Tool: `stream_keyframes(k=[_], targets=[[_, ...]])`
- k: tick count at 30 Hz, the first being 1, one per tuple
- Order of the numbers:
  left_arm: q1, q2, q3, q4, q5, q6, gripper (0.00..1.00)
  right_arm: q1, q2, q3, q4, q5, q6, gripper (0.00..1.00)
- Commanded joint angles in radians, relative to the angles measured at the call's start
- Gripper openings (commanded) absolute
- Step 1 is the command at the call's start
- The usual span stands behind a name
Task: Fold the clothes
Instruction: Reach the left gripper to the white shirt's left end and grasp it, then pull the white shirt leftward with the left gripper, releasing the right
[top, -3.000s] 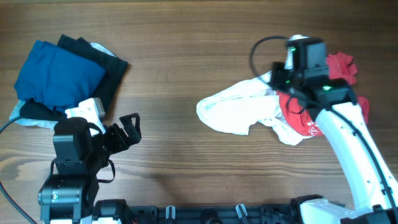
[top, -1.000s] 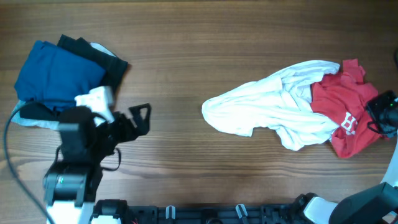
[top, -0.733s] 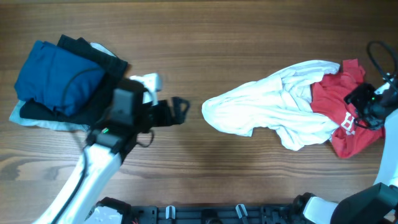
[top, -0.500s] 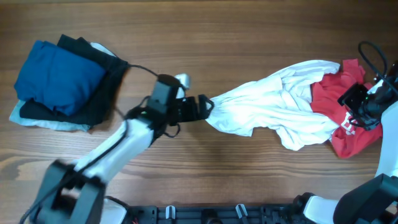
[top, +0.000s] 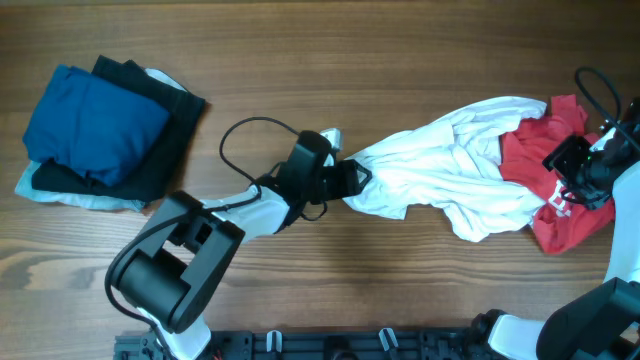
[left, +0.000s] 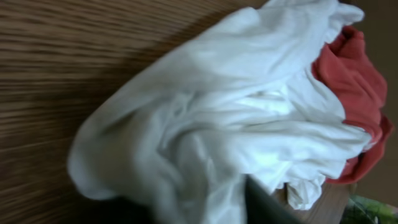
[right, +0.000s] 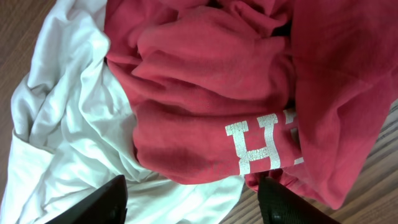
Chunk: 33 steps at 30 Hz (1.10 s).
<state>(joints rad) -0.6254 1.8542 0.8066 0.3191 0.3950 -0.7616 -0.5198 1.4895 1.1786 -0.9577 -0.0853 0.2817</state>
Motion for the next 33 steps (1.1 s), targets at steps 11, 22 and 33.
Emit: stream_keyframes(k=[11,22,33], targets=[[0.180,-0.272,-0.001,-0.080,0.049,-0.001,0.04,0.003,0.011,-0.010,-0.021,0.013,-0.017,0.68],[0.326,-0.432,-0.001,-0.268,0.050,0.024,0.06,0.016,0.023,-0.044,-0.021,0.013,-0.020,0.69],[0.326,-0.432,-0.001,-0.300,0.050,0.025,0.07,0.120,0.191,-0.186,0.200,0.013,-0.019,0.63]])
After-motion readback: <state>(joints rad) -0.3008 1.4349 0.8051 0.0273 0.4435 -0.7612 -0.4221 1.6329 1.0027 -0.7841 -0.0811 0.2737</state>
